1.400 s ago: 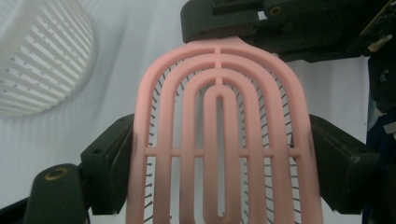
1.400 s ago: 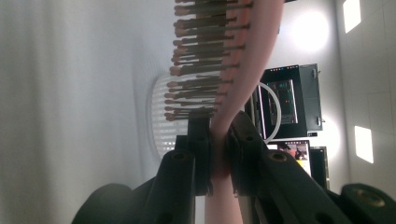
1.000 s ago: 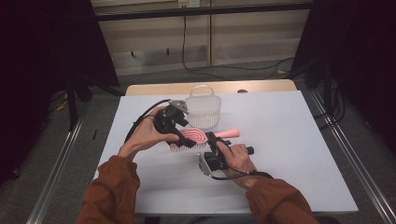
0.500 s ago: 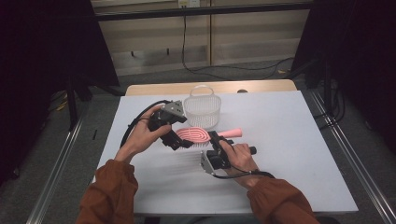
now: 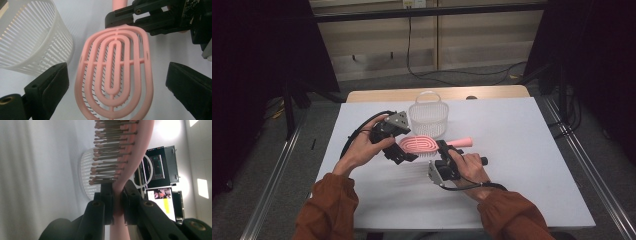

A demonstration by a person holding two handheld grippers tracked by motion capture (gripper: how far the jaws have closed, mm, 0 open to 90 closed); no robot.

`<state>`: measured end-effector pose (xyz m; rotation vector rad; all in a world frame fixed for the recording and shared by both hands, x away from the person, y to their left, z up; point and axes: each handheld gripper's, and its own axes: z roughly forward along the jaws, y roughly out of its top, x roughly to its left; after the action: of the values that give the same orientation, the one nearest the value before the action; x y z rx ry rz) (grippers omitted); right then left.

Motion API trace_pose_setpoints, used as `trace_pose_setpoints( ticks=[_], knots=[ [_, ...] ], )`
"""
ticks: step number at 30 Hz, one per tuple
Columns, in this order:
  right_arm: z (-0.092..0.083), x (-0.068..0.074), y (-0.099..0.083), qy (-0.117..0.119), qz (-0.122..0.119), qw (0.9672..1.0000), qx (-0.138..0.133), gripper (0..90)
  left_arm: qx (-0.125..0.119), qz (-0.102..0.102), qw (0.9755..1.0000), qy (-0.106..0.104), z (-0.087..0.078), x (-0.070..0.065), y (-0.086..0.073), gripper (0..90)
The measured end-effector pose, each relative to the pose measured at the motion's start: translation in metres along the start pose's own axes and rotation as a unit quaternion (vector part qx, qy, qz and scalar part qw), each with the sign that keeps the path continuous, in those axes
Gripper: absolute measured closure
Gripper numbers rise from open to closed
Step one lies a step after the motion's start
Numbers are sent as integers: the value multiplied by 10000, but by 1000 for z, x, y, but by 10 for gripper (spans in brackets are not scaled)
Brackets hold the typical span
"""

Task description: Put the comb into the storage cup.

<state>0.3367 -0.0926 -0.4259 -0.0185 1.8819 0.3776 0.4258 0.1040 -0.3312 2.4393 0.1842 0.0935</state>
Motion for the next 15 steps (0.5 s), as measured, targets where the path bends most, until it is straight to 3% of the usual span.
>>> trace_pose_setpoints(
  ticks=[1, 7, 15],
  knots=[
    [-1, 1, 0, -10, 117, 9999, 19, 815, 13, 18, 10000, 5, -1, 0, 0, 49],
    [-2, 0, -2, -23, 211, 9998, 65, 816, 23, 82, 9999, 120, 0, -3, -3, 49],
    [-1, -3, -5, -40, 184, 9998, 87, 815, -43, 18, 10000, 66, 0, -3, -8, 48]
  ],
)
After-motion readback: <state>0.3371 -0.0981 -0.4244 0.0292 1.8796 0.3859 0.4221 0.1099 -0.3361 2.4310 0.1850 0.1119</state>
